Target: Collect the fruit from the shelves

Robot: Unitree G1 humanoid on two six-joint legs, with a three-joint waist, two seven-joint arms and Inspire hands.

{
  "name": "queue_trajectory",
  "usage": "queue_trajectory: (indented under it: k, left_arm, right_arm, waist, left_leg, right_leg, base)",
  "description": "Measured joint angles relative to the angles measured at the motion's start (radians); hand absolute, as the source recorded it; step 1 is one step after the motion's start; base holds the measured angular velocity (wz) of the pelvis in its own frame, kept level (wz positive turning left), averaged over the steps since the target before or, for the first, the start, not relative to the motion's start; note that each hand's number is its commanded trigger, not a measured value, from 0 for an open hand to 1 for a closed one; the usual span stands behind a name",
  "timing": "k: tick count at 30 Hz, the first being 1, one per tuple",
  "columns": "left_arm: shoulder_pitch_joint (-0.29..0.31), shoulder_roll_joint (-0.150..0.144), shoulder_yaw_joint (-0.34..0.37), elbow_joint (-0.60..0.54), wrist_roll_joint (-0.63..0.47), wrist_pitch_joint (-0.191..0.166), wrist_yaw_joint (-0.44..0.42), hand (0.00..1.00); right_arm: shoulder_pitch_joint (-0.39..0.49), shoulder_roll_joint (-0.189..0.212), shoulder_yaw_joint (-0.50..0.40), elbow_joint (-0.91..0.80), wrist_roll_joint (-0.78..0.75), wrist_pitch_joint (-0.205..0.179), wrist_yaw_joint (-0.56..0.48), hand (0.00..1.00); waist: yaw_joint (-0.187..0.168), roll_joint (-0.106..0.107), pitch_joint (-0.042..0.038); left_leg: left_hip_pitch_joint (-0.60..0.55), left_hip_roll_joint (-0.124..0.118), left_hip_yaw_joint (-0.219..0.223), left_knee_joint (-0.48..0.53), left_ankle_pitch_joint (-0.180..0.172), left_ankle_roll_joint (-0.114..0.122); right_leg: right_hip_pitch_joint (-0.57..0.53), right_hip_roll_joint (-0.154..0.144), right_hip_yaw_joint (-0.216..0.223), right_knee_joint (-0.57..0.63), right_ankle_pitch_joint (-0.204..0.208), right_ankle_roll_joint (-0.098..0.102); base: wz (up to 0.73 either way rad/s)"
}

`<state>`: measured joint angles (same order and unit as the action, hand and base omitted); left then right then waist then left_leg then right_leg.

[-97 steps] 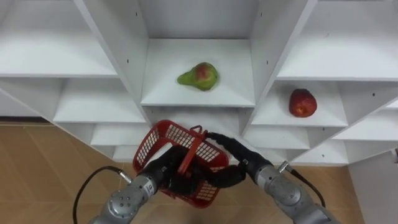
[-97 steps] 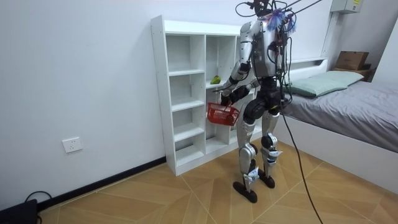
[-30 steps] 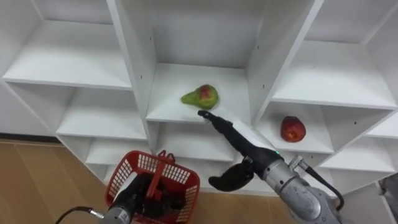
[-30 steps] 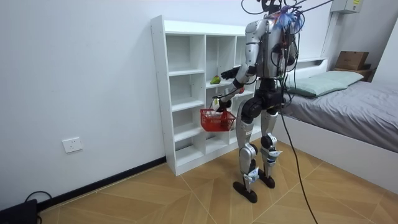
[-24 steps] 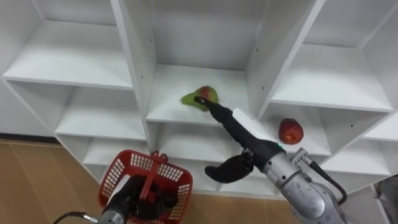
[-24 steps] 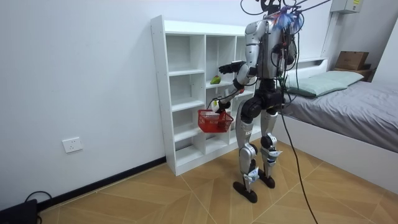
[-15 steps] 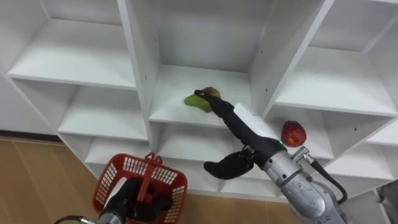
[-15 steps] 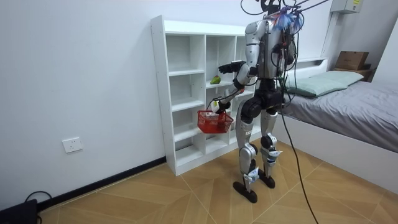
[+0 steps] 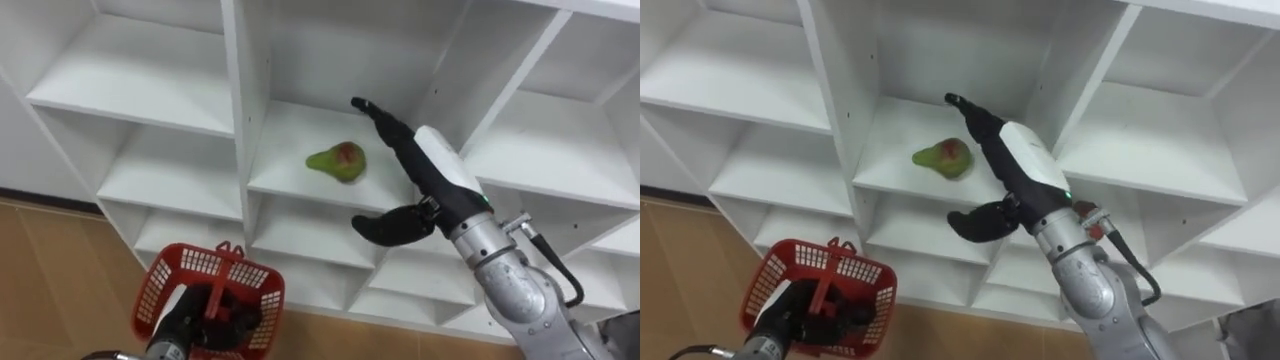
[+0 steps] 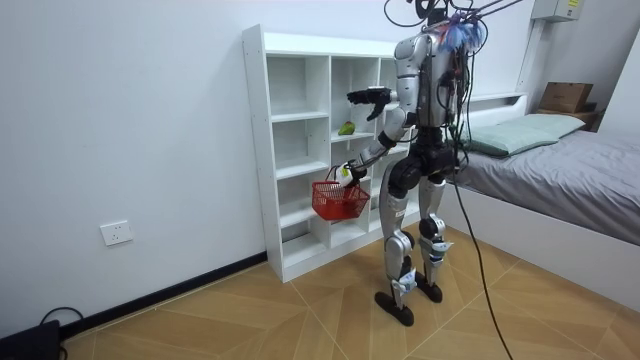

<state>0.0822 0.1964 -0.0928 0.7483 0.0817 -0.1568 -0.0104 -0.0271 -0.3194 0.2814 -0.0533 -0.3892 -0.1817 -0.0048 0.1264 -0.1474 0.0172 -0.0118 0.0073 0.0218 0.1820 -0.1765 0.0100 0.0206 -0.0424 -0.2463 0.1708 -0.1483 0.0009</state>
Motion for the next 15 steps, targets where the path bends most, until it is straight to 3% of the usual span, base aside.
queue_trajectory:
  k: [7,9,15]
  left_arm:
    - [-0.005,0.001,0.002,-0.002,0.071,0.0,-0.001,1.0]
    - [-0.008,0.007,0.003,-0.002,0.089,0.001,-0.003,1.0]
    - [-0.005,0.025,0.006,-0.044,0.089,0.027,-0.029,1.0]
  right_arm:
    - [-0.094,-0.001,-0.012,0.07,0.01,-0.002,-0.031,0.0]
    - [-0.137,-0.001,-0.03,0.105,0.026,-0.002,-0.042,0.0]
    - [-0.205,-0.036,-0.059,0.2,0.125,0.0,-0.066,0.0]
  waist:
    - [-0.004,-0.004,0.0015]
    - [-0.003,-0.014,0.0063]
    - [0.007,-0.052,0.003]
  left_leg:
    - [-0.012,-0.002,-0.029,0.01,0.0,0.0]
    - [-0.023,-0.003,-0.041,0.017,0.0,-0.001]
    - [-0.048,-0.005,-0.058,0.034,0.0,-0.002]
  right_leg:
    - [0.006,-0.002,-0.031,-0.002,0.0,0.0]
    - [0.005,-0.002,-0.032,-0.002,0.0,0.0]
    - [-0.006,-0.002,-0.042,-0.003,0.0,0.0]
  base:
    - [0.13]
    - [0.14]
    - [0.11]
